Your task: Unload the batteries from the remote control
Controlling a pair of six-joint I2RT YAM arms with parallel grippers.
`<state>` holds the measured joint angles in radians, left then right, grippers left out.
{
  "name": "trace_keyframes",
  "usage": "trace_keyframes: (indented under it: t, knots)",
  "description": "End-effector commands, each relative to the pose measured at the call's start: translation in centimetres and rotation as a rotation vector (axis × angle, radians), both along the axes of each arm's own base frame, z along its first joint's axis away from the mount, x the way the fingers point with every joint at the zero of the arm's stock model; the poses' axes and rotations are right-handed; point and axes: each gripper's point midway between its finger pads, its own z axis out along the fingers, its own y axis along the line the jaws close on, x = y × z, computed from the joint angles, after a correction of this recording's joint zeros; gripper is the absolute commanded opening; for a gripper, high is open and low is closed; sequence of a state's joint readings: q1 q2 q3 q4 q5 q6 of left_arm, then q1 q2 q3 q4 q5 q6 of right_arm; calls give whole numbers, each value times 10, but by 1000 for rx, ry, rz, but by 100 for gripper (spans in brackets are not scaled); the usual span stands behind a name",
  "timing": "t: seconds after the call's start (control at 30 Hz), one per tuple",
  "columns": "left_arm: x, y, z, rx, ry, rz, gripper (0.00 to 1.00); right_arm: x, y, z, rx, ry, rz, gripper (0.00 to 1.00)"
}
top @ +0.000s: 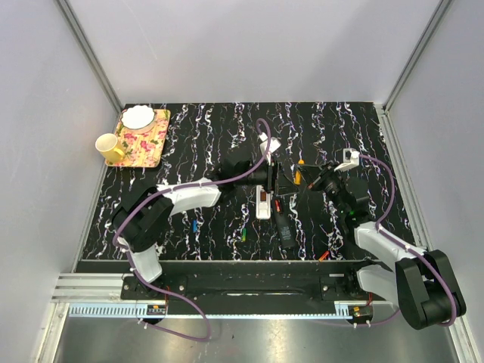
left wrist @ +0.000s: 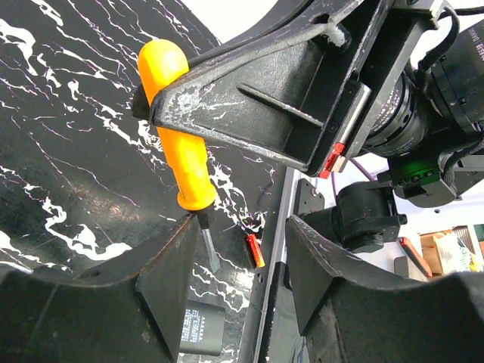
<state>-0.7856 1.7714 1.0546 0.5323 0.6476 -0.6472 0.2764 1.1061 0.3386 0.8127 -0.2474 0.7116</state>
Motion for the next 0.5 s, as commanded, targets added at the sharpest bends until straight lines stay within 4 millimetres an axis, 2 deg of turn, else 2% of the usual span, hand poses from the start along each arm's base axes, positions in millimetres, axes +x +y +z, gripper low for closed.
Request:
trace_keyframes:
  t: [0.0,0.07,0.23,0.3,0.37,0.47]
  knots:
    - [2,-14,0,-20,-24,-19,55,-21,20,57,139,-125,123,0]
    - [6,-12,-12,41,-24,2,54,-23,19,59,149,-126,120,0]
    - [10,-12,-19,67,-30,14,58,-30,20,72,169,-140,139,0]
    - [9,-9,-25,85,-22,19,56,-33,20,77,167,-151,146,0]
    - [6,-11,-16,40,-33,4,36,-33,20,79,162,-149,148,0]
    - [2,-10,-7,8,-35,-11,0,-34,21,72,147,-128,155,0]
